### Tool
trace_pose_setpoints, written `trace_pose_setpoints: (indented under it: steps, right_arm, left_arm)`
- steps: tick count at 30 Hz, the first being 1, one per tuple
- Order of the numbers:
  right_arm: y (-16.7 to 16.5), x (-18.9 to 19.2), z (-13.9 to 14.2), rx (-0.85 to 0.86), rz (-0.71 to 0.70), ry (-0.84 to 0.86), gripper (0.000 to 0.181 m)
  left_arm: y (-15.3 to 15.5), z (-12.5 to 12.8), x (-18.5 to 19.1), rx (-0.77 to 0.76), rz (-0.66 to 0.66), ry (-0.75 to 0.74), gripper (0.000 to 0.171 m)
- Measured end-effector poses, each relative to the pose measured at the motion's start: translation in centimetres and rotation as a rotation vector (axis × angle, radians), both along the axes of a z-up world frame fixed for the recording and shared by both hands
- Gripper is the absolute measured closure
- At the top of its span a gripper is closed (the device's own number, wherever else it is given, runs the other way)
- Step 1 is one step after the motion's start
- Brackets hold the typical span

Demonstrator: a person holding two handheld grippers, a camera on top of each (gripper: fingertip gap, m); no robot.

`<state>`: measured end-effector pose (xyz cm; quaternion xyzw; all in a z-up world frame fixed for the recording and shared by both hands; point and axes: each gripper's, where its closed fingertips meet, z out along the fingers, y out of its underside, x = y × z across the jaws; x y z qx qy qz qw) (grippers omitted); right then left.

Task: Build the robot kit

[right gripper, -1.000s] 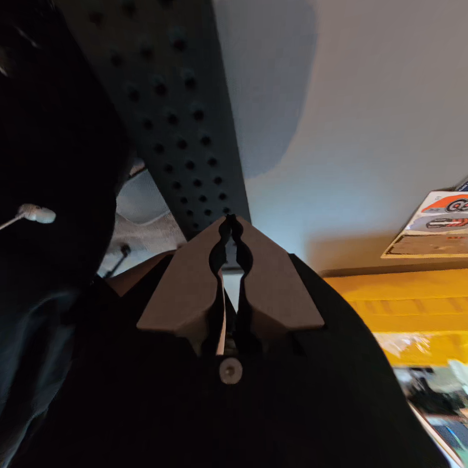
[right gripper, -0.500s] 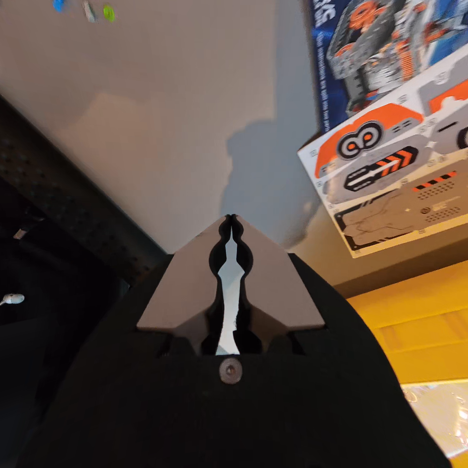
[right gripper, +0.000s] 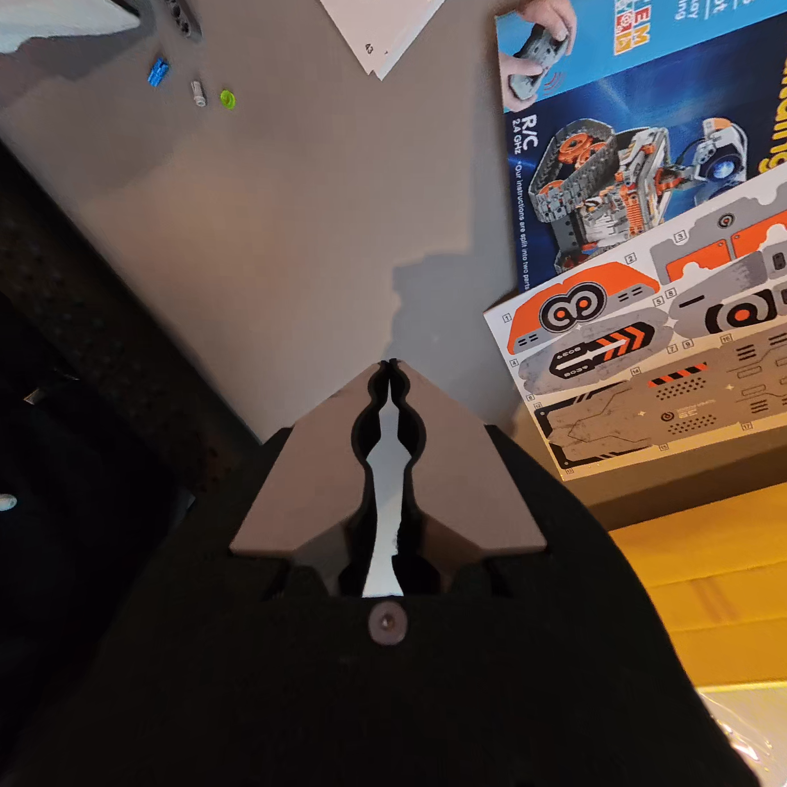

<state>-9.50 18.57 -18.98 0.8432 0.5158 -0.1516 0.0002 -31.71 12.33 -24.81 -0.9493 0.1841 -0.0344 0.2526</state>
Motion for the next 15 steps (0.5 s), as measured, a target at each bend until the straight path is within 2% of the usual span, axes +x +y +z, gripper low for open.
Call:
trace_pose_setpoints:
  steps: [3,5,8,11,15]
  right_arm:
    - [0.1,0.1,-0.3,-0.008,0.001,-0.011,0.181]
    - [0.3,0.0,-0.4,-0.016,-0.005,-0.009,0.181]
    - [1.0,-0.5,-0.3,-0.009,-0.012,0.033,0.181]
    - [2.5,-1.8,0.3,0.023,-0.027,0.122,0.181]
    - [4.7,-5.4,2.6,0.105,-0.024,0.36,0.18]
  left_arm:
    - [-0.2,-1.0,-0.2,-0.06,-0.006,-0.018,0.146]
    - [-0.1,-1.0,-0.3,-0.057,-0.032,-0.01,0.165]
    - [0.3,-0.8,0.1,-0.03,-0.052,-0.047,0.166]
    - [1.1,0.7,1.5,0.011,-0.054,-0.207,0.166]
    - [2.8,5.4,3.8,0.106,-0.073,-0.537,0.166]
